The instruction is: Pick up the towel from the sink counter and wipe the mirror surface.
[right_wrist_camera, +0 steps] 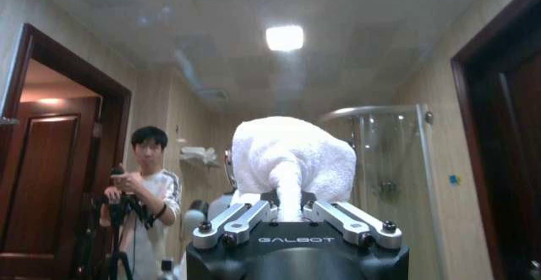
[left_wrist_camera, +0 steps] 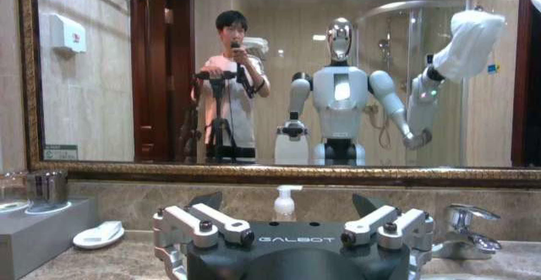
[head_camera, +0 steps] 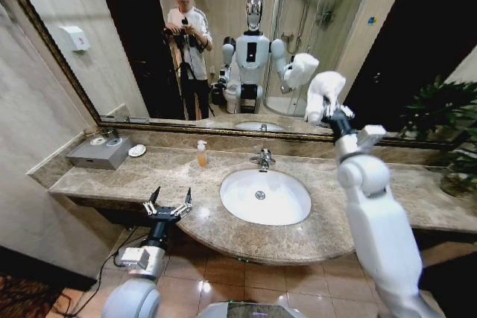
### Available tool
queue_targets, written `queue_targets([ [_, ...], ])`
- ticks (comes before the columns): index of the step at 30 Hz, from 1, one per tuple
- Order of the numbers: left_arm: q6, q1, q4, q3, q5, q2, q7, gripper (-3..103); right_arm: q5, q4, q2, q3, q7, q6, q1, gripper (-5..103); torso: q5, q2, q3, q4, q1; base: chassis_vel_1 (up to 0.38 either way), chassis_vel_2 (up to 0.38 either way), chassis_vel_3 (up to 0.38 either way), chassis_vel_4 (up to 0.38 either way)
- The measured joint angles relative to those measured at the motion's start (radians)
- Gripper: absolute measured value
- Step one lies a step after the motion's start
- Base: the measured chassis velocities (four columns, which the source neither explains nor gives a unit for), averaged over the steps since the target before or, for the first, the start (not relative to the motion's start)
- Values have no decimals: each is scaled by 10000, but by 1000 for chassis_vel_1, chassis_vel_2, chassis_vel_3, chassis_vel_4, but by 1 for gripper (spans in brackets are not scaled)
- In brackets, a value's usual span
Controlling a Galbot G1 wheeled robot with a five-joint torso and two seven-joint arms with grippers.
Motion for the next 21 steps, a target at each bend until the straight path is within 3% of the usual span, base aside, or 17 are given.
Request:
queue_targets([
  [5, 0, 0, 0, 0, 0, -1, 0, 100, 200, -1481, -32, -622, -99, -73, 1510, 11, 2, -1, 2, 3, 2, 0, 0, 0, 0],
  [11, 0, 0, -1, 0, 0, 0, 0, 100, 331, -1674, 8, -707, -215, -109, 1814, 11, 3, 0, 1, -2, 1, 0, 0, 0, 0],
  [18, 0, 0, 0, -1, 0, 0, 0, 100, 267, -1005, 10, -486, -213, -153, 1096, 11, 3, 0, 1, 3, 1, 0, 0, 0, 0],
  [21, 0, 0, 0, 0, 0, 0, 0, 100, 377, 475, -129, 48, 46, -388, -251, 11, 2, 0, -1, -4, 0, 0, 0, 0, 0],
])
